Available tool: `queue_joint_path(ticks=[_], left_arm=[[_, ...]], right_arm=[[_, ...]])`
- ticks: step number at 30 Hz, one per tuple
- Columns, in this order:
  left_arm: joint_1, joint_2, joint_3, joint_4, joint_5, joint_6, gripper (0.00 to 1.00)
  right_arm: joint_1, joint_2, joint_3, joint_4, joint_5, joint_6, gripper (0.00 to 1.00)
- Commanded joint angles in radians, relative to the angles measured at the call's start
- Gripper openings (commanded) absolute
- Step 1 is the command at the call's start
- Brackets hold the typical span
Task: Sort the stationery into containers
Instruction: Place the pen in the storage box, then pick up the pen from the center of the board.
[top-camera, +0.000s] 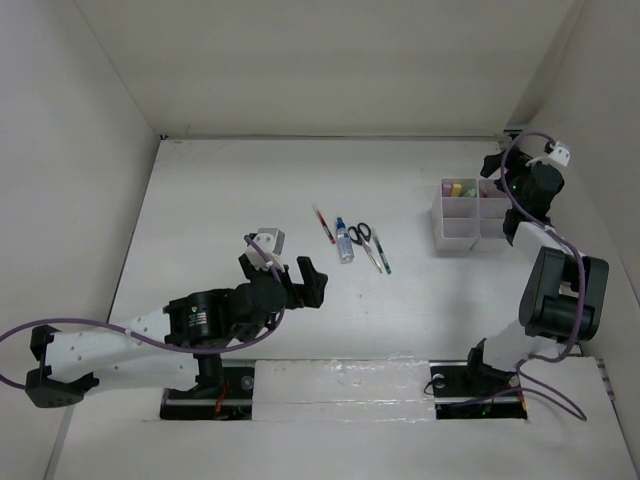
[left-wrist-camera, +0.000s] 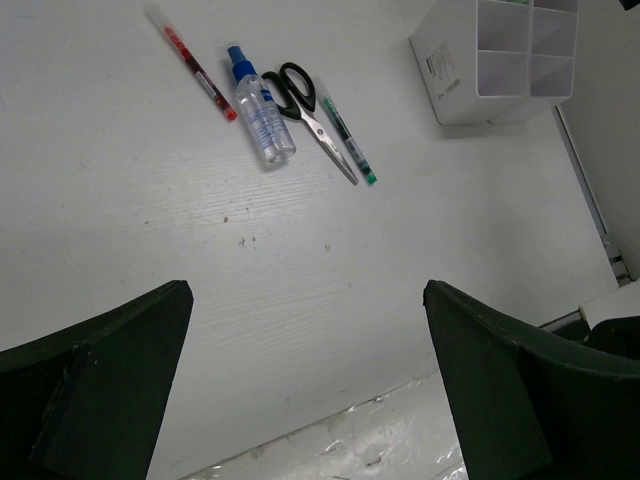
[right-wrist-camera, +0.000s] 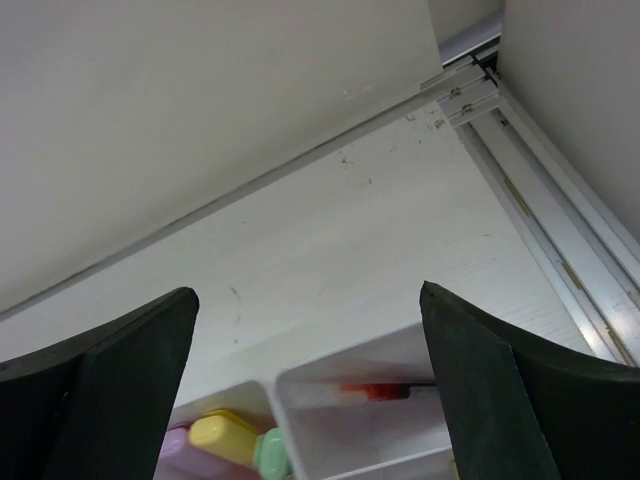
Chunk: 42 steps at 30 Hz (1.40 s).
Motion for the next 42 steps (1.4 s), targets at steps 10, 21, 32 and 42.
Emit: queue_joint_path(ticks=[10,21,32,42], left_arm=[[0.33,0.279,0.113,0.013,0.111,-0.097,1.0],[0.63,0.896,0.589,-0.12,0.331,-0.129,1.0],[0.617,1.265,0.875,-0.321,0.26,-0.375,0.99],[0.628,1.307,0.846,-0.312,0.271,-0.45,0.94]], right_arm=[[0.42,-0.288,0.099,-0.318,0.436,-0.165,1.0],[0.675,-0.547,-0.025,-0.432,0.417,-0.105,1.0],[0.757,-0.75,-0.129,-0.49,0.394,-0.087,0.98],[0.795,-0.785,-0.153,-0.49,0.342,-0.087,0.97]])
